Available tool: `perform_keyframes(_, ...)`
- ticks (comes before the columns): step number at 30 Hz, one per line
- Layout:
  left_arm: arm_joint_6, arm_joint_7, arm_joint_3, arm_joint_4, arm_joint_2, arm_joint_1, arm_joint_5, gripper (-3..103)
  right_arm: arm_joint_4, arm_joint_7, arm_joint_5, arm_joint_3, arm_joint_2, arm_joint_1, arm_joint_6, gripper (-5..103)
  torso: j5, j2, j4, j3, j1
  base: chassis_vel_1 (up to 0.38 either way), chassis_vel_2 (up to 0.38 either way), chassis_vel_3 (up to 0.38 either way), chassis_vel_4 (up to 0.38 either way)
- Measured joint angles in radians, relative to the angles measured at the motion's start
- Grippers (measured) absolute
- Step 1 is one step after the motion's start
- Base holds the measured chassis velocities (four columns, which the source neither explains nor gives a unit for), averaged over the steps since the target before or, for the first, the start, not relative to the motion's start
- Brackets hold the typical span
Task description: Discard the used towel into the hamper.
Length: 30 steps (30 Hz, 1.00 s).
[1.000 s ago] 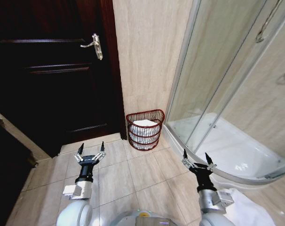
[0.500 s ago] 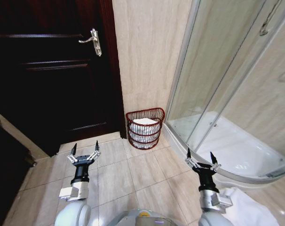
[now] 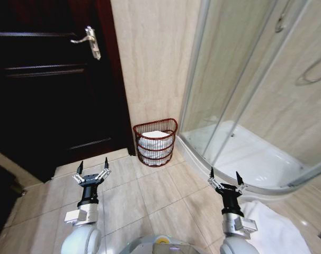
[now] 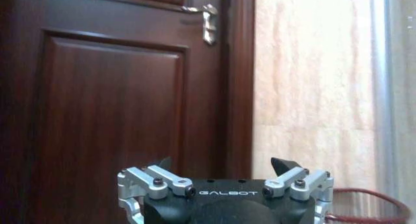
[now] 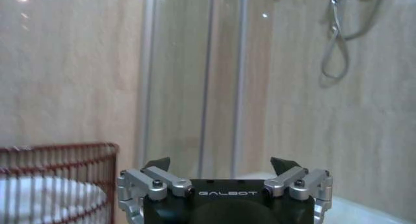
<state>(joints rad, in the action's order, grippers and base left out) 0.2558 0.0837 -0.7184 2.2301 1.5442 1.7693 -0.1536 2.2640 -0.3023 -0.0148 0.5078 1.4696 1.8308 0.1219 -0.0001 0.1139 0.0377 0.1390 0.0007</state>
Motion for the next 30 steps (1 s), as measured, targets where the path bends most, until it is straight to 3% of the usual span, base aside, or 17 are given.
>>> perform_keyframes(12, 0.038, -0.015, 0.009, -0.002, 0.007, 0.006, -0.007, 100, -0.074, -0.007, 0.01, 0.008, -0.01, 0.031, 0.031, 100, 0.0, -0.009, 0.0003, -0.009, 0.0, -0.088, -0.084, -0.029, -0.03)
perform_keyframes(30, 0.032, -0.021, 0.024, 0.019, 0.016, 0.008, 0.01, 100, -0.107, -0.035, 0.053, 0.026, -0.028, 0.031, 0.053, 100, 0.0005, -0.004, 0.0001, -0.006, -0.001, -0.207, -0.225, 0.207, 0.23)
